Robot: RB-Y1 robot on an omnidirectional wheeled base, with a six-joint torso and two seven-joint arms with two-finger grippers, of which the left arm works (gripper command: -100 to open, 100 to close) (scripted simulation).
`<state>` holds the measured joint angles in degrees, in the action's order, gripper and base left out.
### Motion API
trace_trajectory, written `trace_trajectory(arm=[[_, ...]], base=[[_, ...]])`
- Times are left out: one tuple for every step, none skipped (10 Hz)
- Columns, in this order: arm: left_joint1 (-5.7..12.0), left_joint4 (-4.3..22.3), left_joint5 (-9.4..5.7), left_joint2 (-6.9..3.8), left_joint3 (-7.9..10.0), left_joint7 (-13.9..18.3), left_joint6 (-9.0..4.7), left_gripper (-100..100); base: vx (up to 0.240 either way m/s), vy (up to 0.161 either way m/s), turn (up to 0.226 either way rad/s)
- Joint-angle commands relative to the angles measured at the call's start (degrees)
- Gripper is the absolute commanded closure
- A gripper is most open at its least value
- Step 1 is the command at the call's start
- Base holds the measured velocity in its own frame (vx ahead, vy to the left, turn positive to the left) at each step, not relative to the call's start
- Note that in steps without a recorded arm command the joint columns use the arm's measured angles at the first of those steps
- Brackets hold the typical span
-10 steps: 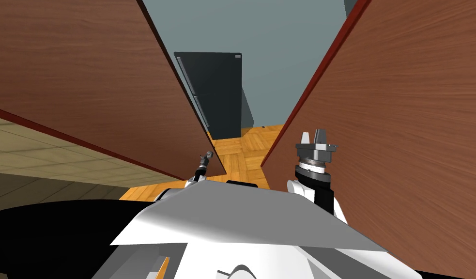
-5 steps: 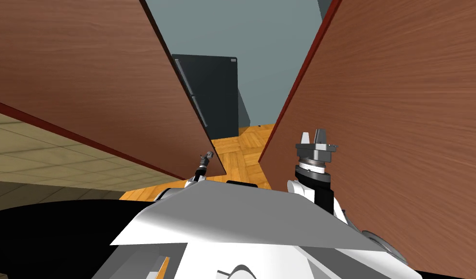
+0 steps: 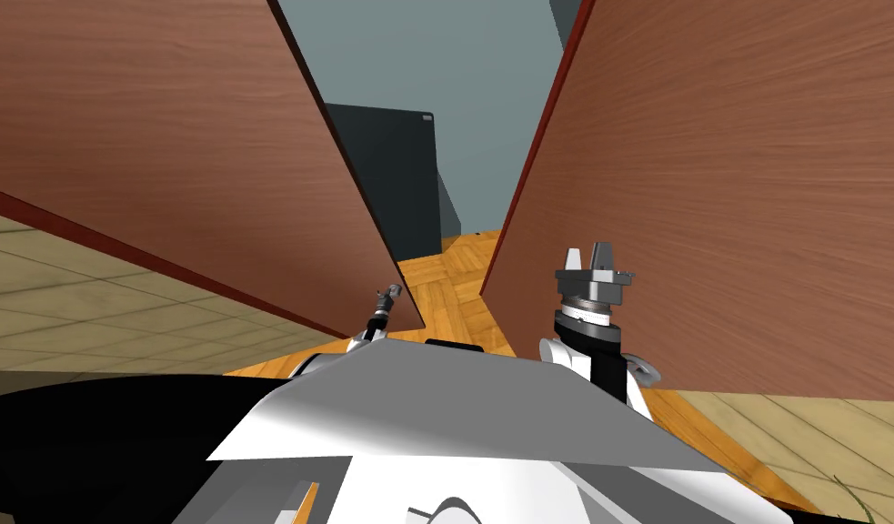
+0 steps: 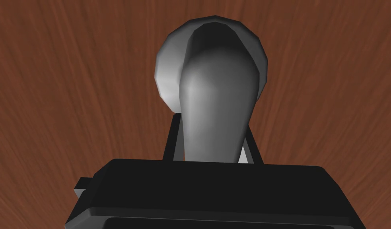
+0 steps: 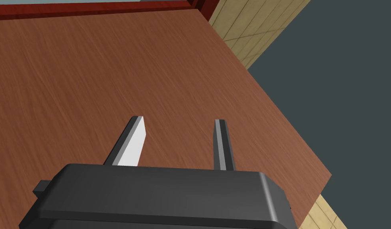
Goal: Pull the door open
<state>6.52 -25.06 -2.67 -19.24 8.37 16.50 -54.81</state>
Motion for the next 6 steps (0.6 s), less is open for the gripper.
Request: trace_trajectory(arm=[[0.13,0.10,0.23,-0.02,-0.05,0.21,-0.16,100],[0.12,0.02,0.14,-0.03,-0.02,0.10,-0.02,100],[-0.47,0.05,0.81,-0.44,-0.86,1.08,-0.79,100],[-0.60,0.02,0.98,-0.58,-1.08,1.36,-1.02,100],[-0.90,-0.04,1.34,-0.88,-1.54,1.95,-1.52,100],[-1.39,-0.15,1.95,-1.39,-2.32,2.93,-2.35,100]], base=[[-0.228,0.031,-0.102],[-0.102,0.006,-0.022],[-0.150,0.022,-0.089],[-0.195,0.028,-0.089],[-0.191,0.022,-0.058],[-0.221,0.050,-0.121]])
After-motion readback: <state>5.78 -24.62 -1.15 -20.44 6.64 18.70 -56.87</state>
